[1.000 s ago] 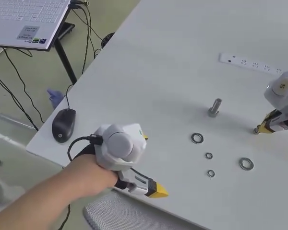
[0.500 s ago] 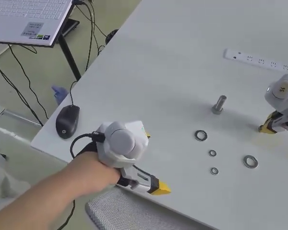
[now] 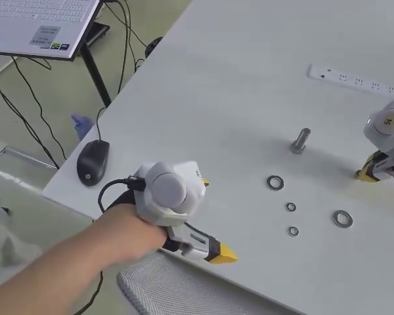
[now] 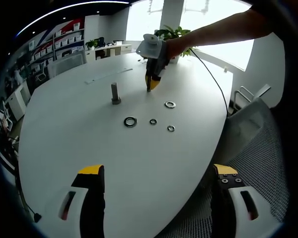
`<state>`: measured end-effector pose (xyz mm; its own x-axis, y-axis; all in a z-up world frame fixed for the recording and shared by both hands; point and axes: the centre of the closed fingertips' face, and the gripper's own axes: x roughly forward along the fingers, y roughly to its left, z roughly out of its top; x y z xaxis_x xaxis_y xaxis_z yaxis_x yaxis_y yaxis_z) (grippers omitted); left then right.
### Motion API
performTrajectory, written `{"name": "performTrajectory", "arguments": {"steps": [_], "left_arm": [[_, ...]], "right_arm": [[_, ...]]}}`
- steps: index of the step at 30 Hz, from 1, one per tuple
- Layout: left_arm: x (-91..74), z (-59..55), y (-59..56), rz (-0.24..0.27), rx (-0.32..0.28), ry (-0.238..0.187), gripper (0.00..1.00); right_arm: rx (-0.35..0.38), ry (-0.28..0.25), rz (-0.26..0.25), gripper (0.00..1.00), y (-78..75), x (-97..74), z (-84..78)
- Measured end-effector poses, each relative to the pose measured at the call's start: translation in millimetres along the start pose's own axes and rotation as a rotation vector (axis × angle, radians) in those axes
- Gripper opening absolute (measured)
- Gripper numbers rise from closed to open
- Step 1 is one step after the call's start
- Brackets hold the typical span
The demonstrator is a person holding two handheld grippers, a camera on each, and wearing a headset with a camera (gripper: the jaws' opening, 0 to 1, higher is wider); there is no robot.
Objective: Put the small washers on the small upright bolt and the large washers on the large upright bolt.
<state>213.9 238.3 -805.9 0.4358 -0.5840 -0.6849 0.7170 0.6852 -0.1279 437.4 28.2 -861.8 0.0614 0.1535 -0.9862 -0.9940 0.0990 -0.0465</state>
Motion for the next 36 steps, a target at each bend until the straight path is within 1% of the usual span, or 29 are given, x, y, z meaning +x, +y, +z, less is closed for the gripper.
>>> {"name": "performTrajectory", "arguments": {"steps": [10, 11, 12, 13, 14, 15, 22, 29, 33, 36], "left_arm": [[0.1, -3.9, -3.5, -0.003, -0.001, 0.010, 0.88], [0.0, -4.1, -3.6, -0.003, 0.000, 0.012, 0.88], [0.1, -4.0, -3.7, -0.003, 0.001, 0.012, 0.88], [0.0, -4.1, -3.2, -0.001, 0.002, 0.013, 0.88], [-0.1, -4.1, -2.9, 0.000, 0.002, 0.013, 0.88], [-0.1, -3.5, -2.5, 0.000, 0.002, 0.009, 0.88], [-0.1, -1.6, -2.7, -0.001, 0.005, 0.002, 0.88], [-1.3, -1.7, -4.2, -0.004, 0.006, -0.002, 0.87], [-2.8, -3.4, -6.2, -0.006, 0.006, -0.001, 0.87], [-3.8, -2.6, -6.9, -0.008, 0.009, -0.003, 0.87]], "right_arm": [[-0.006, -0.008, -0.001, 0.14, 0.7, -0.4, 1.8], [-0.008, -0.013, 0.000, 0.16, 0.9, -0.5, 2.5], [-0.007, -0.023, 0.004, 0.20, 1.5, -0.4, 3.9], [-0.012, -0.032, 0.001, 0.27, 0.8, -0.6, 5.1], [-0.018, -0.034, -0.002, 0.30, 0.4, -0.6, 5.3], [-0.025, -0.031, -0.002, 0.31, -0.1, -1.0, 4.7], [-0.010, -0.035, 0.014, 0.33, 1.9, -5.5, 4.1], [0.023, -0.054, 0.025, 0.33, 0.2, -15.6, 7.2], [0.016, -0.052, 0.021, 0.33, 2.5, -22.5, 9.9], [0.014, -0.052, 0.014, 0.33, 3.2, -27.4, 12.6]]}}
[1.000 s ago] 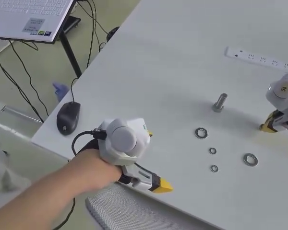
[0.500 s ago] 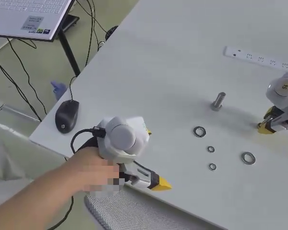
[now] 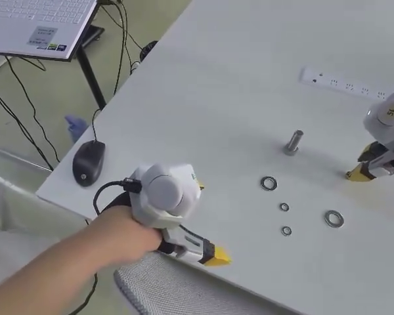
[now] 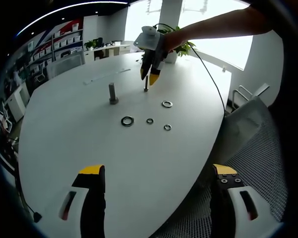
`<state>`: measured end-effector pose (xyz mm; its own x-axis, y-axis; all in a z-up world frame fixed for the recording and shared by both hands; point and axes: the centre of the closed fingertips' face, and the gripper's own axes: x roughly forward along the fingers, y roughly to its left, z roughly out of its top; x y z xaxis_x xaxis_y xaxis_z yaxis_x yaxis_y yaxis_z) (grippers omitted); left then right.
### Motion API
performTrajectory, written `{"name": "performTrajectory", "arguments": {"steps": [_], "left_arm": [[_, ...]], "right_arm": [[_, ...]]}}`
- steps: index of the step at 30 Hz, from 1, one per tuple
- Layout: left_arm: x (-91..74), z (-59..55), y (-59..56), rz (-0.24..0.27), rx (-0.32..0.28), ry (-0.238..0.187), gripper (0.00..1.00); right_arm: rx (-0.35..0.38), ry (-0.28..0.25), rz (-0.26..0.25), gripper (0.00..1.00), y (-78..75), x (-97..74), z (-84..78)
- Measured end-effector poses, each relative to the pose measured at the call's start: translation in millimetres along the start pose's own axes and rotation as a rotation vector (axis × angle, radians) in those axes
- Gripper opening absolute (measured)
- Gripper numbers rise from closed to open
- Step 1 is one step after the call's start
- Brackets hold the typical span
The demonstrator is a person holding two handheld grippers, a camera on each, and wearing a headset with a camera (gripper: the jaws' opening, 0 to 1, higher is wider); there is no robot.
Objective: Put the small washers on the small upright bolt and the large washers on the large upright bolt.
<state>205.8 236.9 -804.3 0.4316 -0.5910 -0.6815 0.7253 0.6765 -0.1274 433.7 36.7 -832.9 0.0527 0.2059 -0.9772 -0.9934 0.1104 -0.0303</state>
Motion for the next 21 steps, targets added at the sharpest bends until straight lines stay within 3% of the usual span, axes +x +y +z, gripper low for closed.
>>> {"name": "performTrajectory", "arguments": {"steps": [11, 21], "left_arm": [[-9.9, 12.4, 3.1, 0.003, 0.011, -0.029, 0.88], [-19.9, 10.8, 4.3, 0.005, 0.039, -0.027, 0.88]], "right_arm": [[-0.001, 0.002, -0.023, 0.35, 13.2, -17.1, 8.2], [0.020, -0.027, -0.040, 0.34, 30.9, -30.6, 20.5]]}}
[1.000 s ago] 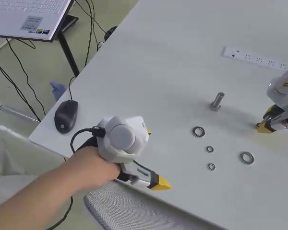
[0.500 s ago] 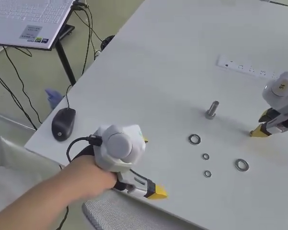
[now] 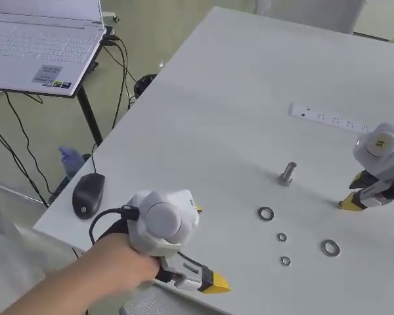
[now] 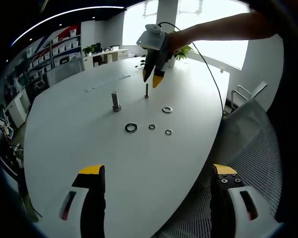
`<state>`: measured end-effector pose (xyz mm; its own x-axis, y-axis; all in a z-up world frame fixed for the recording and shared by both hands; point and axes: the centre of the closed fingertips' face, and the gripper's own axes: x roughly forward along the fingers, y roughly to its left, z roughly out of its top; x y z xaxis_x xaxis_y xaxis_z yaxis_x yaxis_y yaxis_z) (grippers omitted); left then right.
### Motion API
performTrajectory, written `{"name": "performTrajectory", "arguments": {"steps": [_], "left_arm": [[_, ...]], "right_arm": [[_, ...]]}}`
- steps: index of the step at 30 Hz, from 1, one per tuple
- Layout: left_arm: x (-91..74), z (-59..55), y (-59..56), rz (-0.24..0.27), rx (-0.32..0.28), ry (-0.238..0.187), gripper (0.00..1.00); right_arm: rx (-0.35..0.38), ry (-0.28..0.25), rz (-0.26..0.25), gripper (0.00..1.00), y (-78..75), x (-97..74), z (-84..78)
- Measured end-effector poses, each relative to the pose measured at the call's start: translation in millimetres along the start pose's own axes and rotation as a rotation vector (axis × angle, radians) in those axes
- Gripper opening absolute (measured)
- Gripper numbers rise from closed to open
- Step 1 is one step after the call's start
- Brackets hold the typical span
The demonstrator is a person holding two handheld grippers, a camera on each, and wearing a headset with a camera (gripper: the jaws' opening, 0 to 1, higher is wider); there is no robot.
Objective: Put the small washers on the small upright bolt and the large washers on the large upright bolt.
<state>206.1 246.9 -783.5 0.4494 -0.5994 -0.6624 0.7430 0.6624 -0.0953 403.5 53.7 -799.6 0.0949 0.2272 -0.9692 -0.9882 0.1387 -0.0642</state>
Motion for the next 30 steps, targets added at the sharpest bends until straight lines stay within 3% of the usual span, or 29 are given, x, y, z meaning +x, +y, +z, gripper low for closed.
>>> {"name": "performTrajectory", "arguments": {"steps": [9, 21, 30], "left_arm": [[-5.7, 0.4, 0.0, -0.005, 0.002, -0.013, 0.87], [-6.5, 4.1, -4.6, -0.002, 0.012, -0.029, 0.90], [-3.6, 16.9, 6.4, 0.035, 0.019, -0.062, 0.95]], "right_arm": [[-0.039, -0.005, 0.018, 0.35, 34.4, 1.9, 15.8], [-0.053, -0.052, 0.062, 0.36, 81.3, 8.1, 36.7], [-0.055, -0.066, 0.084, 0.36, 98.1, 16.6, 40.1]]}}
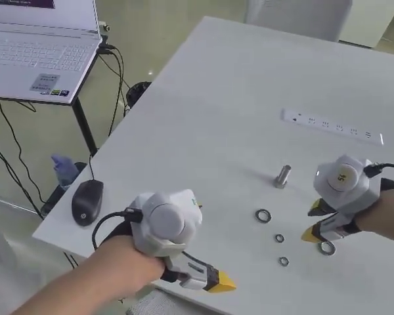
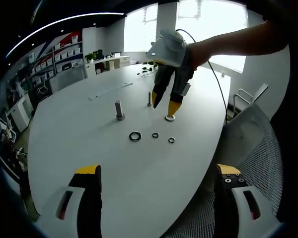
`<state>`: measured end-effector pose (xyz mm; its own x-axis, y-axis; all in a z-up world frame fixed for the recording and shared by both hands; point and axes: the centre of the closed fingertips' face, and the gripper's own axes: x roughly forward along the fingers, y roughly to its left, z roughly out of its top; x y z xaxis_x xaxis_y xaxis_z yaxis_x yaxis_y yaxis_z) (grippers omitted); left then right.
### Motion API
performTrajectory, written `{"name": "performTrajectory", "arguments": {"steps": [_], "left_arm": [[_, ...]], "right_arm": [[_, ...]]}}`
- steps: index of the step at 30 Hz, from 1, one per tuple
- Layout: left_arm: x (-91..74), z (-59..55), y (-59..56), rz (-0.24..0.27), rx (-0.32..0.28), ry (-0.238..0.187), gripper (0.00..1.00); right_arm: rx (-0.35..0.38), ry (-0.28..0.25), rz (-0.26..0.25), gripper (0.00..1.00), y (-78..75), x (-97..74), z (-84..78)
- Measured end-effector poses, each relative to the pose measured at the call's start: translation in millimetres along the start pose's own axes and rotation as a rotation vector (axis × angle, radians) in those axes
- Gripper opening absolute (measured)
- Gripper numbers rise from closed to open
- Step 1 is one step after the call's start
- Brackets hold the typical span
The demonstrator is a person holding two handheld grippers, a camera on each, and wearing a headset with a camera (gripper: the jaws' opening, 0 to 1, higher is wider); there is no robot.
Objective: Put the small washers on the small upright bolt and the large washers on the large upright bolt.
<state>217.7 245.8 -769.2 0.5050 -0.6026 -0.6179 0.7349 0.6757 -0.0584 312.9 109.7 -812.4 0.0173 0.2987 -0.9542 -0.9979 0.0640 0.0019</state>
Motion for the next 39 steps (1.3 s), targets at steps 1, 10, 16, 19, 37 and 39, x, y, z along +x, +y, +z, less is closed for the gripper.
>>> {"name": "performTrajectory", "arguments": {"steps": [1, 10, 16, 19, 37, 39], "left_arm": [[1.1, 1.7, 3.6, 0.018, 0.008, -0.009, 0.97], [10.4, 3.7, 6.0, 0.012, 0.002, -0.015, 0.99], [11.3, 0.4, 10.1, 0.033, -0.002, -0.013, 0.99], [12.4, -4.2, 11.3, 0.036, -0.020, -0.004, 0.99], [9.0, -0.2, 17.8, 0.051, -0.042, -0.014, 0.98], [8.6, -11.1, 20.7, 0.065, -0.076, 0.057, 0.99]], "right_arm": [[-0.002, 0.002, 0.003, 0.36, 1.2, 1.4, -0.1], [-0.017, 0.000, 0.012, 0.36, 1.0, 18.0, 4.1], [0.002, -0.016, 0.005, 0.36, -0.9, 28.0, 5.3], [0.004, -0.034, -0.020, 0.35, -5.2, 31.6, 8.5], [0.023, -0.012, -0.006, 0.33, -4.4, 69.1, 5.7], [0.020, 0.000, -0.004, 0.33, -4.0, 71.5, 4.7]]}}
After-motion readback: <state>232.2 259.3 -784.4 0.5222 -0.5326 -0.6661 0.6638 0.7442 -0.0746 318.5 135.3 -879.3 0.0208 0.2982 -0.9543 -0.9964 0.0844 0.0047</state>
